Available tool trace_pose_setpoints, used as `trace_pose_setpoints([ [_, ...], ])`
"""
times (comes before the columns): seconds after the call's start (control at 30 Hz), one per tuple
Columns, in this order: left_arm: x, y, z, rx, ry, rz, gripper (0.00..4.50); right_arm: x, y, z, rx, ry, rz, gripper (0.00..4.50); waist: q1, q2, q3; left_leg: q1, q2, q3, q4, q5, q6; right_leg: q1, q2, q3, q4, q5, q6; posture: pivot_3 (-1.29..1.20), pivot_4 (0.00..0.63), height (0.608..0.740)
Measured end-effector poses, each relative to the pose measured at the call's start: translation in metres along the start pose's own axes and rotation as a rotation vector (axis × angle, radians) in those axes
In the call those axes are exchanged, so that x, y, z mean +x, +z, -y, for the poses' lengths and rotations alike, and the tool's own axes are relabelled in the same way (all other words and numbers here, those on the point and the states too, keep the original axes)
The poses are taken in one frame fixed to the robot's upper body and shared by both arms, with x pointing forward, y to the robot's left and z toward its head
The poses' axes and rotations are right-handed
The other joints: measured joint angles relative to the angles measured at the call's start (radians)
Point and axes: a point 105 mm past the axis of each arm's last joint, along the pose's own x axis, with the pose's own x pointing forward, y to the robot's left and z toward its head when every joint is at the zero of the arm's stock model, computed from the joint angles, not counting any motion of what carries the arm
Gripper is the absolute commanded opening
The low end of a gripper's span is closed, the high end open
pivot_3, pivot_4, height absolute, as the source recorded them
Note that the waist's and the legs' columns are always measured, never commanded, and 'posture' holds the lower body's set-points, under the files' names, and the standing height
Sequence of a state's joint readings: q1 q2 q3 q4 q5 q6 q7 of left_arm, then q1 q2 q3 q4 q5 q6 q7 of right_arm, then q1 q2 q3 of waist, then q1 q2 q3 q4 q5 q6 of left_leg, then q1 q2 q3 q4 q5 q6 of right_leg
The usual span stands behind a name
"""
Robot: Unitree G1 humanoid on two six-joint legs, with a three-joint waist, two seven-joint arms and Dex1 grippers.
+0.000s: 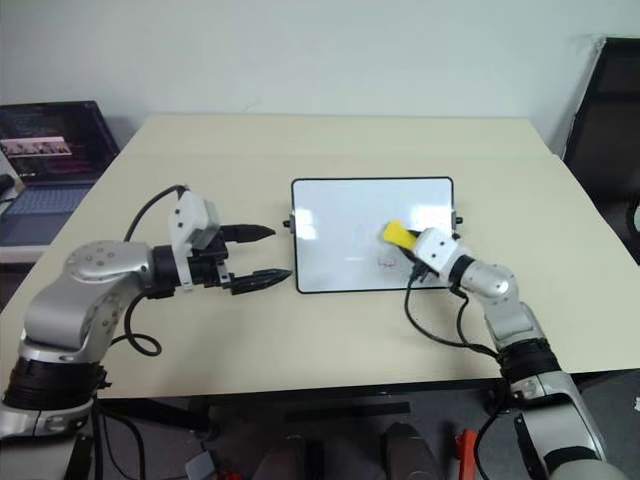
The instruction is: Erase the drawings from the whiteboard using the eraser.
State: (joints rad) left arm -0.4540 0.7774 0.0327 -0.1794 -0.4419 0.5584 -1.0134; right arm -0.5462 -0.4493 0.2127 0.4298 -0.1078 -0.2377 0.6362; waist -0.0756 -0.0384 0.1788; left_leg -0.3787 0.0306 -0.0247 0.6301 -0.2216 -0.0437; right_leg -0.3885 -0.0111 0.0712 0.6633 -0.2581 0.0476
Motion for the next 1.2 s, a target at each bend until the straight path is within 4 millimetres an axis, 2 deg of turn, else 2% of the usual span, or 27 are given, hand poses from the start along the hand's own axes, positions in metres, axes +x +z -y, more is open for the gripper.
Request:
trace_pose_setpoints([
  [0.17,0.0,-0.004,0.002,-0.009,-0.002,-0.007,4.5,0.003,-0.005,-0.043,0.03,0.178,-0.011,1.09,-0.008,-0.001,-0.001,0.006,0.0,0.0,0.0,0.0,0.0,0.006,0.0,0.001,0.001,-0.002,-0.004,0.0,0.15,0.74],
  [0.23,-0.001,-0.004,0.002,-0.009,-0.002,-0.007,4.5,0.003,-0.004,-0.055,0.038,0.233,-0.014,1.09,-0.008,-0.001,-0.001,0.007,0.0,0.0,0.0,0.0,0.0,0.006,0.0,0.001,0.001,-0.002,-0.004,0.0,0.15,0.74],
  [0.4,0.0,-0.003,0.003,-0.005,-0.003,-0.005,4.5,0.0,-0.001,-0.051,0.06,0.259,-0.022,1.09,-0.007,-0.001,-0.001,0.006,0.0,0.0,0.0,0.0,0.0,0.005,0.0,0.001,0.0,-0.002,-0.004,0.0,0.15,0.74],
  [0.5,0.0,-0.002,0.003,-0.001,-0.006,-0.004,4.5,-0.013,0.0,-0.044,0.146,0.273,-0.032,1.08,-0.003,0.0,0.0,-0.002,0.0,-0.001,0.0,0.0,0.0,-0.001,-0.001,0.0,0.0,0.0,0.001,0.0,0.15,0.74],
  [0.67,-0.001,-0.003,0.002,-0.004,-0.004,-0.007,4.5,-0.043,-0.006,0.004,0.141,0.158,-0.102,1.08,0.018,0.001,0.002,-0.005,-0.001,0.0,-0.001,-0.001,-0.001,-0.003,-0.002,-0.001,-0.003,0.0,0.003,0.0,0.15,0.74],
  [0.77,0.001,-0.001,0.002,-0.001,-0.007,-0.001,4.5,-0.045,-0.012,0.016,0.066,0.113,-0.136,1.08,0.017,0.001,0.002,-0.005,-0.001,0.0,-0.002,-0.001,-0.001,-0.004,-0.001,-0.001,-0.003,0.0,0.002,0.0,0.15,0.74],
  [0.93,0.005,0.001,0.002,0.001,-0.017,0.007,4.5,-0.042,-0.019,0.016,-0.005,0.099,-0.163,1.07,0.018,0.001,0.002,-0.003,-0.002,0.0,0.0,-0.001,-0.001,0.0,-0.002,0.0,-0.003,-0.001,0.0,0.0,0.15,0.74],
  [1.07,0.005,-0.002,0.001,-0.009,-0.015,0.003,4.5,-0.039,-0.016,0.012,-0.03,0.107,-0.159,1.07,0.016,0.0,0.001,-0.002,-0.002,0.001,0.001,0.0,-0.001,0.0,-0.002,0.001,-0.003,-0.001,0.0,0.0,0.15,0.74],
  [1.13,0.005,-0.002,0.001,-0.007,-0.016,0.003,4.5,-0.031,-0.011,0.003,-0.024,0.13,-0.141,1.07,0.01,0.0,0.001,-0.002,-0.001,0.001,0.001,0.0,-0.001,0.0,-0.002,0.001,-0.003,-0.001,0.0,0.0,0.15,0.74],
  [1.2,0.005,-0.001,0.001,-0.004,-0.017,0.005,4.5,-0.021,-0.004,-0.015,-0.011,0.177,-0.111,1.07,0.003,0.0,0.001,-0.002,-0.001,0.0,0.0,0.0,-0.001,-0.001,-0.001,0.0,-0.002,0.0,0.002,0.0,0.15,0.74],
])
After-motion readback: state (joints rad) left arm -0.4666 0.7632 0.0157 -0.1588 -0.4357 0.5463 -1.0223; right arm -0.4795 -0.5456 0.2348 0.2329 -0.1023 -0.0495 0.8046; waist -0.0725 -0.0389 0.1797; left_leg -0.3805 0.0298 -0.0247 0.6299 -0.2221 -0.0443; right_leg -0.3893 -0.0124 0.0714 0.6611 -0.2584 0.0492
